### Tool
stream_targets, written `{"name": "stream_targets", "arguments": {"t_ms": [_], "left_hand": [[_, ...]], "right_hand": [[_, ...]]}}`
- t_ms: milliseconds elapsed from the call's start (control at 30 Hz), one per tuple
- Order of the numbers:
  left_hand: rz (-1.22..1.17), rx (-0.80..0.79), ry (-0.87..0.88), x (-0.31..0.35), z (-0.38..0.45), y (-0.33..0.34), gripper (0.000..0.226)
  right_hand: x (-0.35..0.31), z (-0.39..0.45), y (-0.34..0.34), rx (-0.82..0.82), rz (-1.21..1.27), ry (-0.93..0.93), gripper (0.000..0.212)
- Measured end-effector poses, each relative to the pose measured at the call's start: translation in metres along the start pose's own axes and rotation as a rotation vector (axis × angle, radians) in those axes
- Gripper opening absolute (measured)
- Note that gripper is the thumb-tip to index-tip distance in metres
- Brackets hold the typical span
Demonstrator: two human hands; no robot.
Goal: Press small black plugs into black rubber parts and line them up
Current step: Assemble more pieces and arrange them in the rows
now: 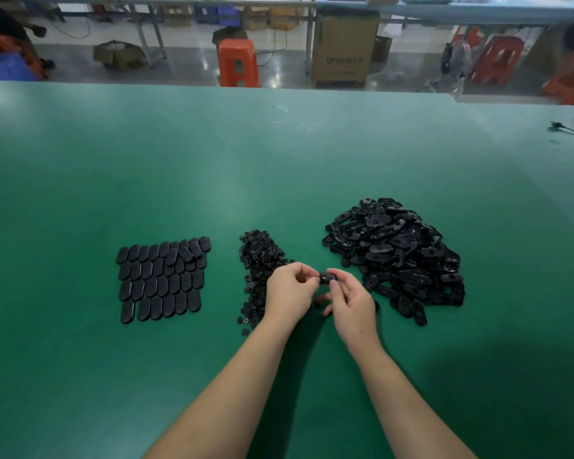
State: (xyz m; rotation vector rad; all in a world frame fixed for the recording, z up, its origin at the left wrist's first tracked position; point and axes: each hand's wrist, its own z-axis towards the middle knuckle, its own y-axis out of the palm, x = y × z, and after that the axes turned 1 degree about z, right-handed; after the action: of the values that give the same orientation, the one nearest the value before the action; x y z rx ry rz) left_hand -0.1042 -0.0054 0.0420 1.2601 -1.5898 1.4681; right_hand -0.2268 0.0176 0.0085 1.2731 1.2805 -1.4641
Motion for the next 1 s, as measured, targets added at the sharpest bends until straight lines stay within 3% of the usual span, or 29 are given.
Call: {"name": "stream_targets", "arguments": {"t_ms": [700, 767, 867, 1000], "left_hand": [[0.062, 0.043, 0.039, 0.008, 0.000, 0.007, 0.012], [0.082, 0.019, 0.054, 0.007, 0.002, 0.005, 0.020], [0.093, -0.020, 0.077, 0.006, 0.004, 0.000, 0.007], [0.038, -0.038, 0.081, 0.007, 0.003, -0.003, 0.011]], "right_hand": [[0.002, 0.000, -0.003, -0.009, 0.083, -0.002, 0.027], [0.002, 0.000, -0.003, -0.012, 0.101, 0.008, 0.027], [0.003, 0.001, -0.003, -0.018, 0.108, 0.010, 0.026], [0.004, 0.001, -0.002, -0.021, 0.097, -0.008, 0.024]]}}
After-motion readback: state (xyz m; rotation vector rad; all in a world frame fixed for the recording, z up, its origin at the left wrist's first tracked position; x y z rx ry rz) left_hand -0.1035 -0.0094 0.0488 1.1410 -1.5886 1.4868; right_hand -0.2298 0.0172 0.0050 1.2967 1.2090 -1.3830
